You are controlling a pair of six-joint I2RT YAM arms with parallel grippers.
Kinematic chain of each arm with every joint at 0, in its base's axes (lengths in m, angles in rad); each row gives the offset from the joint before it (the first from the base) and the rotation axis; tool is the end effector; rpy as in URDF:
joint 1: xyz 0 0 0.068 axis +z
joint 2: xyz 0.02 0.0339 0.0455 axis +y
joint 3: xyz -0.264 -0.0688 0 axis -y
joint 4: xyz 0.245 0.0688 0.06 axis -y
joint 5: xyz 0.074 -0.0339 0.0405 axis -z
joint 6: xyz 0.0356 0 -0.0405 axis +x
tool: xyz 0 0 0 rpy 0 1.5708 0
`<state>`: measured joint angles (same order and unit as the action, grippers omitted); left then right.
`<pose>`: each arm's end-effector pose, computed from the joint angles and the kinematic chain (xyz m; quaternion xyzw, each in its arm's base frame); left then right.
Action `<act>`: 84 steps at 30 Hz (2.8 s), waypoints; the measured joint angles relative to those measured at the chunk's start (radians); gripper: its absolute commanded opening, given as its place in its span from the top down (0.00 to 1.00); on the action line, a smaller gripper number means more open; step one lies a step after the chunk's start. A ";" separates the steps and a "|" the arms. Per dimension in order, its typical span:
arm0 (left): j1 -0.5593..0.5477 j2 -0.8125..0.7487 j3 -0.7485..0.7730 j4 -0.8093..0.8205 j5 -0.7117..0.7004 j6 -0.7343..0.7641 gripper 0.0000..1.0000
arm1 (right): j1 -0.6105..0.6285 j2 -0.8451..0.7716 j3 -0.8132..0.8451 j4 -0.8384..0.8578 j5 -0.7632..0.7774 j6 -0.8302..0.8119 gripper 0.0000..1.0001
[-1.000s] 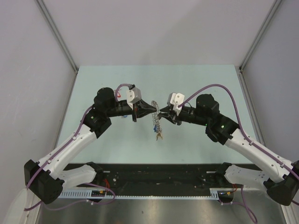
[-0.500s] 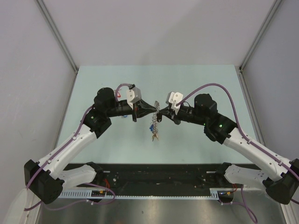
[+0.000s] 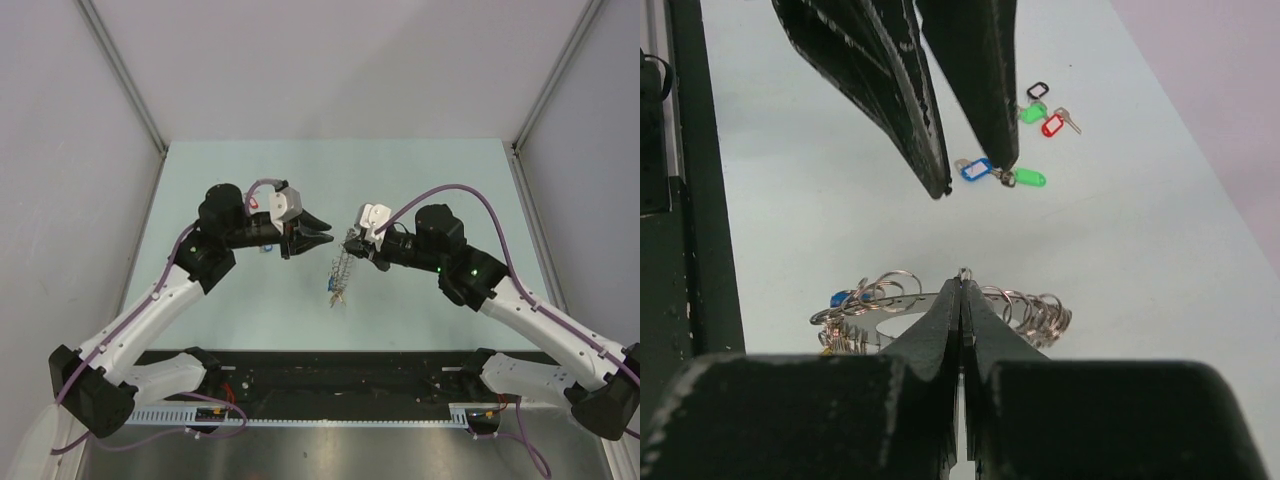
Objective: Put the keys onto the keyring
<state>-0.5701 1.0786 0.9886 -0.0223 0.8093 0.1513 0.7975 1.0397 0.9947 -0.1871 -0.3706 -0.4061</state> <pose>0.1903 -0.1526 0.3729 0.4874 0.5488 -0.4145 0.5381 0.1571 0.1794 0.3654 -0.5306 0.5707 0.2603 0.5701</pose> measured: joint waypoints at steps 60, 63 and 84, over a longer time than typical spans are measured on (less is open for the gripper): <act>-0.066 0.187 0.085 -0.252 0.216 0.261 0.83 | 0.005 -0.056 0.018 -0.138 -0.134 -0.084 1.00; -0.066 0.187 0.085 -0.251 0.216 0.260 0.99 | 0.005 -0.058 0.018 -0.138 -0.134 -0.084 1.00; -0.065 0.187 0.051 -0.008 0.139 -0.085 1.00 | 0.022 -0.128 0.031 -0.212 0.029 -0.066 1.00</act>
<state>-0.6353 1.2652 1.0401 -0.0303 0.9482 0.0658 0.8192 0.9115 1.0252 -0.3996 -0.3420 -0.4717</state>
